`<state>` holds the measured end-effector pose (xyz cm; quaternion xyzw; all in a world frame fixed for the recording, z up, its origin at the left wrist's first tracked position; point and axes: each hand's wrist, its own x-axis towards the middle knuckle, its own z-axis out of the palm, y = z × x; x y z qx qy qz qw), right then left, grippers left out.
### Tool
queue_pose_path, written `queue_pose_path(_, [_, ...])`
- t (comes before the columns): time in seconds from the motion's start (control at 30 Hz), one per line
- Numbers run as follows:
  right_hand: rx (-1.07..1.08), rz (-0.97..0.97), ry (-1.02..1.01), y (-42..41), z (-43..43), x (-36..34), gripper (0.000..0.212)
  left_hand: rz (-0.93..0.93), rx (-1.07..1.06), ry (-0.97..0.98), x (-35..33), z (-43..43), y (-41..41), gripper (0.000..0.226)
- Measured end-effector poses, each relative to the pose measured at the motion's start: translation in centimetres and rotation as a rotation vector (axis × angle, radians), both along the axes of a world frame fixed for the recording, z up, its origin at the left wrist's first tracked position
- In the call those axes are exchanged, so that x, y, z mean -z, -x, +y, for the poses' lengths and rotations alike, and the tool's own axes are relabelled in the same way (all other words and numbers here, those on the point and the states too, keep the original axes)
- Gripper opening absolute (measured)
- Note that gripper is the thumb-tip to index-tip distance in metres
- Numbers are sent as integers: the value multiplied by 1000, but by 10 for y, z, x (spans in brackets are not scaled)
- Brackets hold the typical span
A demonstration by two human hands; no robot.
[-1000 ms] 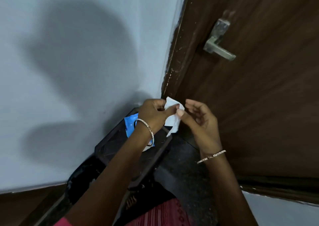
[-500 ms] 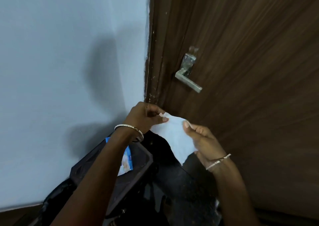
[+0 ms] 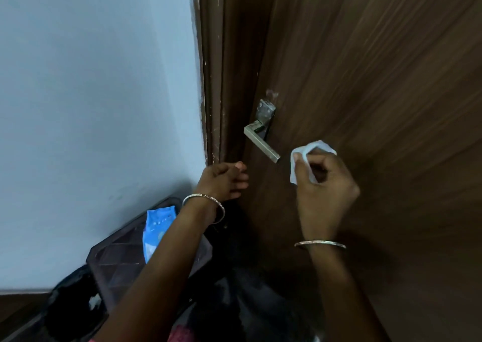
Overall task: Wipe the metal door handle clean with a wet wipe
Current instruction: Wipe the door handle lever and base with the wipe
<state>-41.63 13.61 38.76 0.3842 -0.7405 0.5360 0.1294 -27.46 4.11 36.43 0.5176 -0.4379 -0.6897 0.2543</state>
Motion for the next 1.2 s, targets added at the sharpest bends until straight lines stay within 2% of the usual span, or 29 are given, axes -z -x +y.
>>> queue_pose_path(0.13, [-199, 78, -182, -14, -33, 19, 10, 57, -11, -99, 9, -2, 24, 21])
queue_pose_path(0.27, [-273, 62, -187, -17, -41, 28, 25, 82, -34, -143, 19, -7, 32, 19])
queue_pose_path(0.33, [-321, 19, -217, -10, -39, 29, 21, 95, -20, -165, 24, -9, 31, 20])
queue_pose_path(0.4, [-314, -13, -299, -2, -40, 27, 21, 113, -18, -188, 29, -13, 28, 21])
queue_pose_path(0.47, [-274, -46, -369, 2, -49, 26, 34, 136, -30, -207, 31, -22, 26, 20])
queue_pose_path(0.53, [-225, -22, -405, -3, -66, 24, 37, 158, -60, -211, 31, -32, 25, 19])
queue_pose_path(0.73, [-135, 79, -415, -21, -104, 21, 24, 184, -100, -200, 34, -54, 29, 30])
queue_pose_path(1.0, [-134, 193, -314, -1, -35, 31, 18, 265, -126, -219, 27, -69, 41, 22])
queue_pose_path(1.2, [-183, 308, -436, -24, -104, 23, 20, 301, -171, -247, 23, -71, 45, 17])
